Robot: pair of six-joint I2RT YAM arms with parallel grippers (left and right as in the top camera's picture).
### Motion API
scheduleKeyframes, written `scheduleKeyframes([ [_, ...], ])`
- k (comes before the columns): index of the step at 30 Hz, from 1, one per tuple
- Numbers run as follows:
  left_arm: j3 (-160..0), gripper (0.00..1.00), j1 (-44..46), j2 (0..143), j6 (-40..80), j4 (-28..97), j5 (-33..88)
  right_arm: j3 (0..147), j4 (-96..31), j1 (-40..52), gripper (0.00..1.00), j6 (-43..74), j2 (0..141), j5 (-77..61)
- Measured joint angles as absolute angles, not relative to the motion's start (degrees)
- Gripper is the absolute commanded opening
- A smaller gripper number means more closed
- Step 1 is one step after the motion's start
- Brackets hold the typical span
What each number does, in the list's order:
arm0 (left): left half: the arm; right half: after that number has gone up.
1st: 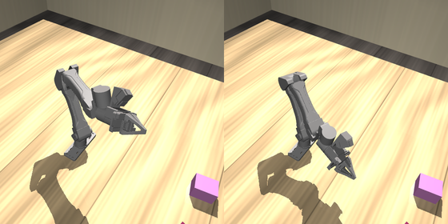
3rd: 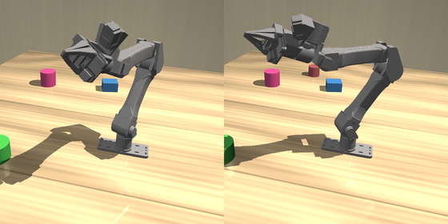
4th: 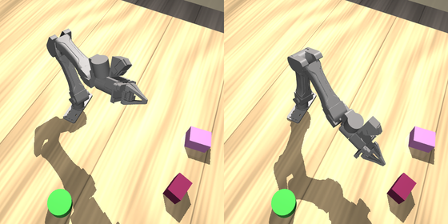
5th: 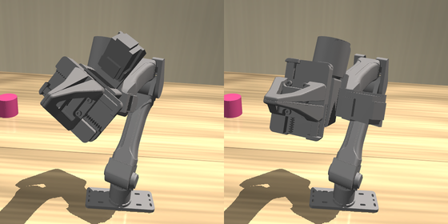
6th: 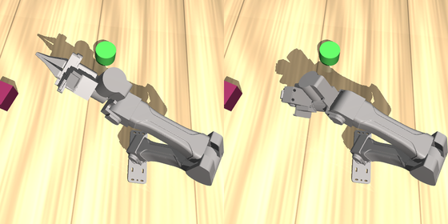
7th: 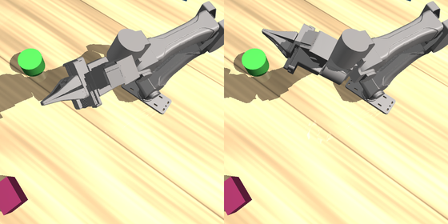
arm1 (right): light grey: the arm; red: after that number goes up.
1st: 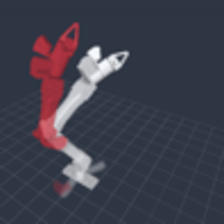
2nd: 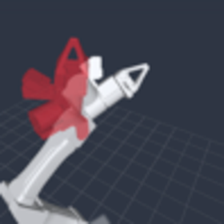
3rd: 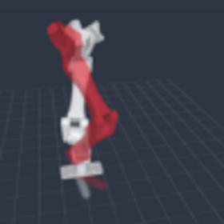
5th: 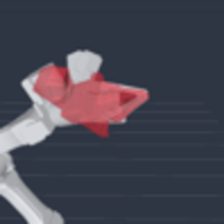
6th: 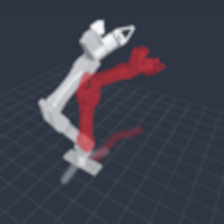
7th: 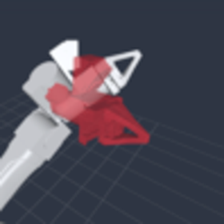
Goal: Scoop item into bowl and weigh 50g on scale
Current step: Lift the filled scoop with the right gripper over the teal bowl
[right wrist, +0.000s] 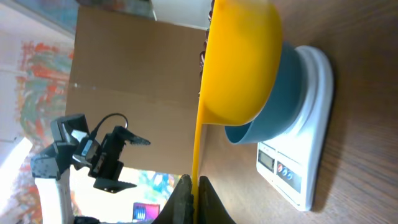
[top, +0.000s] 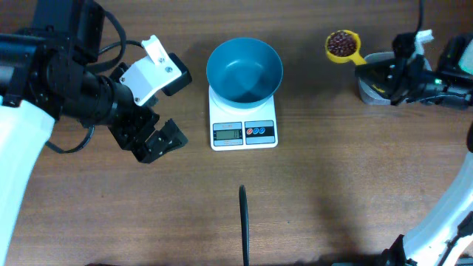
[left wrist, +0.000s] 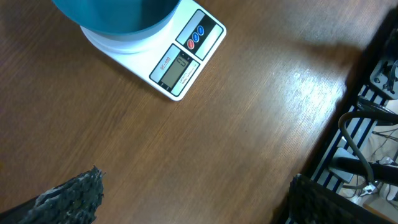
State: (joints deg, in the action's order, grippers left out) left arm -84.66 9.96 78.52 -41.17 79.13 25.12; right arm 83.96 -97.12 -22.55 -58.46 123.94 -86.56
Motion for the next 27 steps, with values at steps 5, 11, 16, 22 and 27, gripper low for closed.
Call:
scheduleKeyframes([
  [5,-84.66,0.99,9.98,78.52,-41.17,79.13,25.15,83.96,-97.12,-16.82,0.04,-58.48,123.94,-86.72],
  [11,-84.66,0.99,9.98,78.52,-41.17,79.13,25.12,83.96,-97.12,-10.98,0.04,-58.5,123.94,-86.72],
  [16,-84.66,0.99,9.96,78.52,-41.17,79.13,25.12,83.96,-96.66,-8.19,0.04,-58.5,123.94,-86.72],
  [22,-84.66,0.99,9.98,78.52,-41.17,79.11,25.12,84.82,-95.35,-6.04,0.04,-58.52,123.96,-86.72],
  [27,-84.66,0.99,9.96,78.52,-41.17,79.11,25.12,89.36,-95.35,-5.45,0.04,-58.5,123.96,-86.74],
])
